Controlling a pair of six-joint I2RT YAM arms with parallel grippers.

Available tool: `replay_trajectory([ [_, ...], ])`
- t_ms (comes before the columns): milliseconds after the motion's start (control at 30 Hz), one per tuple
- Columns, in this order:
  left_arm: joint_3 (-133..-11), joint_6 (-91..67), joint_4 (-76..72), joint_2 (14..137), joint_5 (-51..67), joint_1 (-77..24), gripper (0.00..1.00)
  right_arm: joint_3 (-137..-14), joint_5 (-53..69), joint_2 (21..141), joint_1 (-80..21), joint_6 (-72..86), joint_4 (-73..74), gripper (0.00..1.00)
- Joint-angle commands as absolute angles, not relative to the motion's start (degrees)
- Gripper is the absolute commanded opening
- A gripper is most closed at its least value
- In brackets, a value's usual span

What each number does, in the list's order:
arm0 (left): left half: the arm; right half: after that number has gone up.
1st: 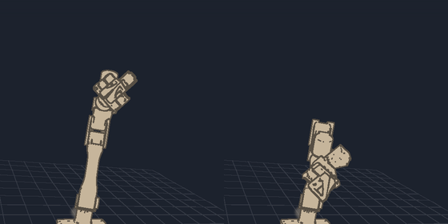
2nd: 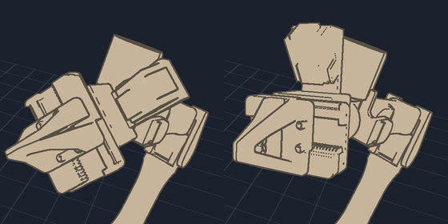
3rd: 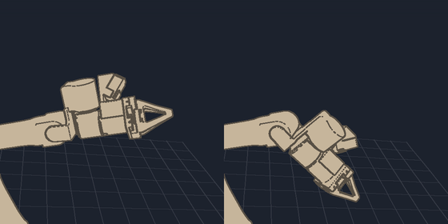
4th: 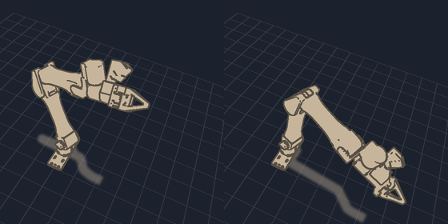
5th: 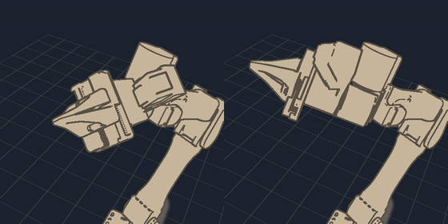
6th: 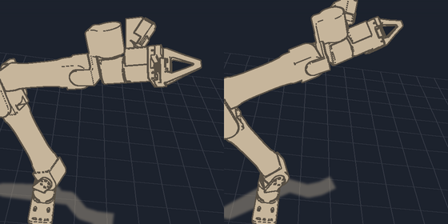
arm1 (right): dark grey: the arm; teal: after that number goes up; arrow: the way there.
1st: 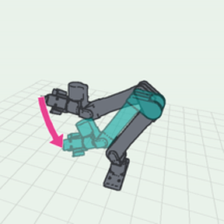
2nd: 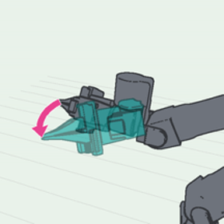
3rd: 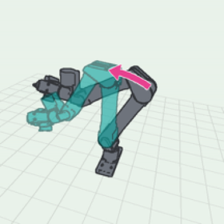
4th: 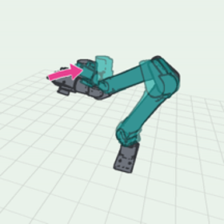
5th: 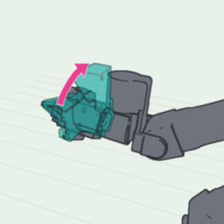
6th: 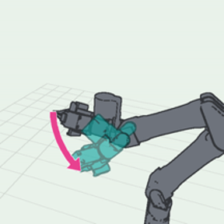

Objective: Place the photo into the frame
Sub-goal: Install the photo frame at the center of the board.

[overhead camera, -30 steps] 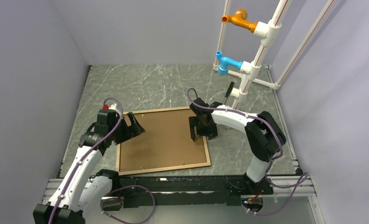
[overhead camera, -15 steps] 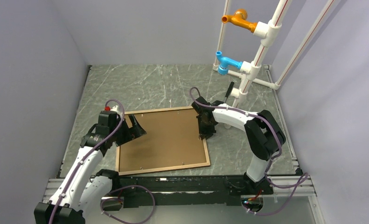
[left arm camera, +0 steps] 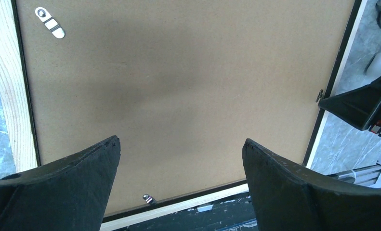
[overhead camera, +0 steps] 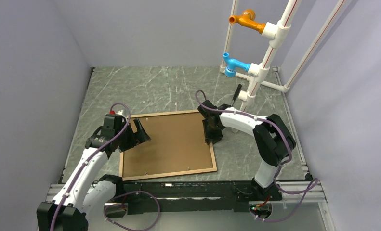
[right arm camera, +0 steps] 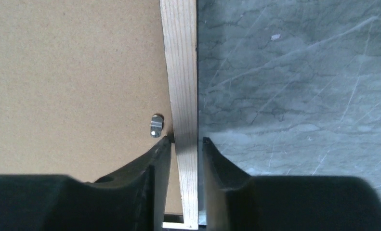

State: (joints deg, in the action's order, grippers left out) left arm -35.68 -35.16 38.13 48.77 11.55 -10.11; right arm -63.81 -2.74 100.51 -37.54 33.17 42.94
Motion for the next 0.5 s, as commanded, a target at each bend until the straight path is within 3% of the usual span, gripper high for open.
replay_trajectory([
  [0, -37.1, -33.9, 37.7, 49.2, 10.6, -10.3, 0.99, -63.2, -0.4, 95.3, -37.8, 33.6, 42.4, 0.41],
  [167, -37.0, -34.0, 37.3, 49.5, 10.8, -10.3, 0.99, -64.0, -0.3, 95.3, -37.7, 33.4, 41.4, 0.62],
  [467, -37.3, -33.5, 37.8, 50.2, 10.6, -10.3, 0.99, -67.0, -2.3, 103.8, -37.6, 34.4, 41.6, 0.58],
])
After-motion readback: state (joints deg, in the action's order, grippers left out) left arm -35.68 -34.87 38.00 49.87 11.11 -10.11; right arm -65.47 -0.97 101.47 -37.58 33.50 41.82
